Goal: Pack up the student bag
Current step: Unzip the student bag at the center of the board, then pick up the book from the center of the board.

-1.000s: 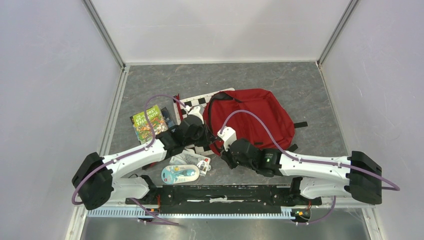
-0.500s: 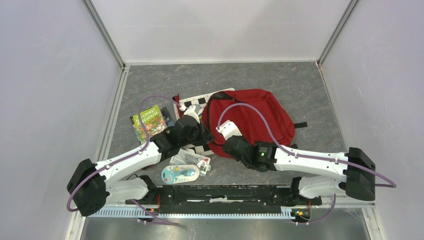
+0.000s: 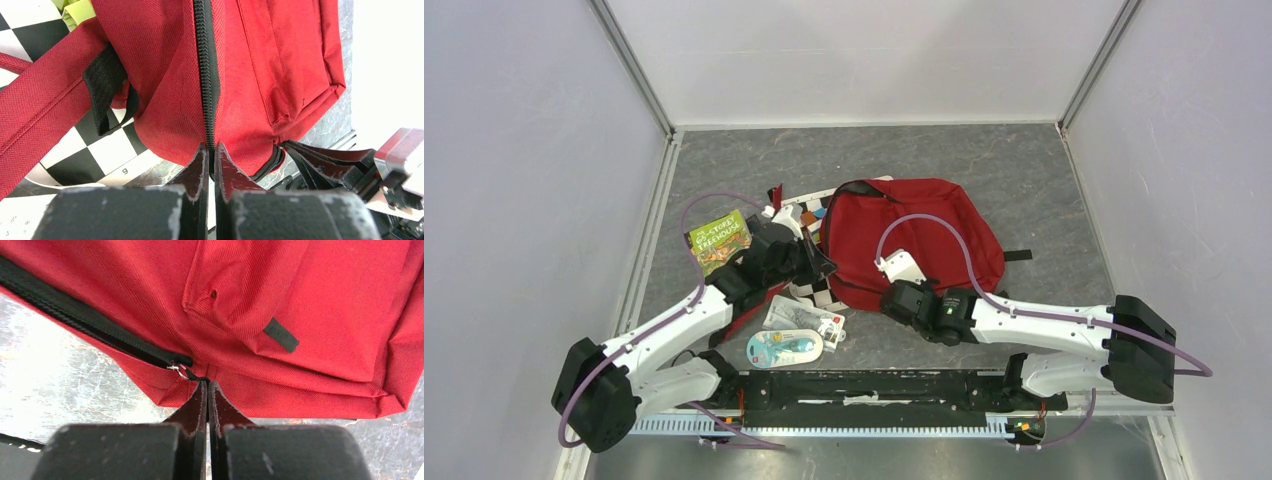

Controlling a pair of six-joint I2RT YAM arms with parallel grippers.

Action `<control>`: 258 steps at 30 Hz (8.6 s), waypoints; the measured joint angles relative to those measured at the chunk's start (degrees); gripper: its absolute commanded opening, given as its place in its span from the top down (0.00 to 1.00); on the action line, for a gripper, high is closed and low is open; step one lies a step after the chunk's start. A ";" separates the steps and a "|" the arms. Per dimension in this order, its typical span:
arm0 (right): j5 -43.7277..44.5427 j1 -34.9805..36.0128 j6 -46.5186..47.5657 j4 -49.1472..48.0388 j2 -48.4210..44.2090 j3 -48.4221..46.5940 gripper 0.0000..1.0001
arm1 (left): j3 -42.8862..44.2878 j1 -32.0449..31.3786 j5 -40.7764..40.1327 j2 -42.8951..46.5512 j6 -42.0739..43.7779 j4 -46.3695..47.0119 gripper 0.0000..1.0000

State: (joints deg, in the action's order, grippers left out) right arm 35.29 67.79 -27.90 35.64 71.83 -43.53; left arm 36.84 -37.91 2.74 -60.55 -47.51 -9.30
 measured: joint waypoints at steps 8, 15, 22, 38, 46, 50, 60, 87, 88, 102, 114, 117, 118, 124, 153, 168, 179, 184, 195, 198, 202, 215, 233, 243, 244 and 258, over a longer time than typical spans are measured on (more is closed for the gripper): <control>-0.35 -0.35 -1.22 0.59 -0.17 0.39 0.84 | -0.46 1.55 4.02 0.72 2.62 -1.29 0.59; -0.98 -0.57 3.30 0.90 -4.31 -5.09 0.19 | 5.33 5.57 5.03 1.38 9.79 -10.03 0.00; -1.66 -0.63 6.47 -5.49 -5.88 -9.46 0.10 | 17.07 17.05 5.53 1.07 20.13 -18.99 0.00; -8.83 -4.28 9.38 -16.61 20.15 -28.11 0.31 | 14.08 28.83 -0.15 2.78 27.32 -18.64 0.00; -10.82 -8.24 9.29 -16.37 23.63 -29.11 0.41 | 14.05 28.85 -1.20 3.23 27.50 -18.43 0.00; -11.26 -8.48 9.27 -16.59 23.04 -28.68 0.41 | 13.90 28.85 -1.20 3.23 27.52 -18.43 0.00; -12.63 -9.44 8.66 -17.92 17.44 -23.69 0.43 | 13.53 28.85 -0.70 3.17 27.52 -18.43 0.00; -10.99 -10.23 7.74 -18.36 8.72 -15.50 1.00 | 11.96 9.35 9.44 -11.76 20.02 -2.45 0.12; -10.67 -10.27 7.76 -18.27 8.07 -15.32 1.00 | 11.98 9.14 9.46 -13.53 19.74 -2.12 0.23; -6.14 -29.22 12.09 -13.64 -1.92 -7.50 1.00 | 12.72 8.92 2.56 -19.61 18.88 -6.10 0.96; -9.81 -45.46 12.41 -18.27 1.44 4.98 1.00 | 8.94 8.96 -0.76 -17.49 18.78 -6.86 0.93; -10.08 -45.44 12.81 -19.37 3.15 4.96 0.84 | 8.92 9.03 -0.79 -17.49 18.78 -6.86 0.81; -10.38 -45.46 12.90 -19.47 3.48 4.96 0.79 | 8.92 9.05 -0.76 -17.44 18.78 -6.86 0.77; -11.21 -45.72 13.73 -19.43 3.39 4.96 0.41 | 8.87 9.22 -0.59 -14.97 18.56 -7.67 0.27; -27.54 -37.79 15.15 -15.72 -9.01 -7.63 0.02 | 14.64 36.98 -1.03 2.58 24.72 -26.53 0.00; -35.45 -11.65 12.09 -26.08 22.36 -32.20 0.08 | 13.68 58.84 2.29 -7.87 26.56 -24.09 0.00; -48.26 -9.73 5.64 -31.80 44.37 -47.76 0.13 | 11.91 58.84 7.15 -14.95 27.58 -23.15 0.34; -49.29 -9.77 3.34 -32.37 49.24 -48.94 0.15 | 11.89 58.36 8.66 -15.93 28.33 -22.88 0.48; -49.68 -11.19 0.20 -34.88 51.89 -48.94 0.10 | 11.85 53.83 9.68 -15.96 28.79 -21.90 0.54; -50.12 -12.22 -1.03 -36.04 52.89 -49.27 0.11 | 11.87 53.53 9.73 -16.22 28.98 -21.84 0.55; -50.36 -13.07 -2.78 -36.50 55.28 -49.88 0.16 | 11.96 53.53 9.77 -16.41 29.11 -21.86 0.56; -53.90 -13.66 -8.44 -39.91 57.94 -50.77 0.51 | 12.22 53.13 9.70 -16.68 29.20 -21.81 0.58; -55.56 -14.73 -14.29 -42.60 58.60 -51.52 0.80 | 12.31 53.31 8.31 -16.76 29.51 -20.96 0.59; -56.70 -14.93 -15.85 -46.62 60.98 -52.00 0.54 | 12.87 53.59 7.61 -17.31 30.80 -20.46 0.60; -56.78 -14.97 -15.96 -46.86 61.33 -52.15 0.53 | 12.92 53.64 7.48 -17.38 30.91 -20.37 0.60; -59.47 -14.99 -17.59 -50.56 64.30 -54.80 0.96 | 13.03 53.81 7.41 -17.42 31.10 -20.17 0.53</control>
State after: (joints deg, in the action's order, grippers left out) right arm -24.18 52.80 -45.50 -14.92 136.14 -98.32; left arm 49.87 15.90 10.15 -77.97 -16.40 -29.47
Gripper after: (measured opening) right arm 0.267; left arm 0.398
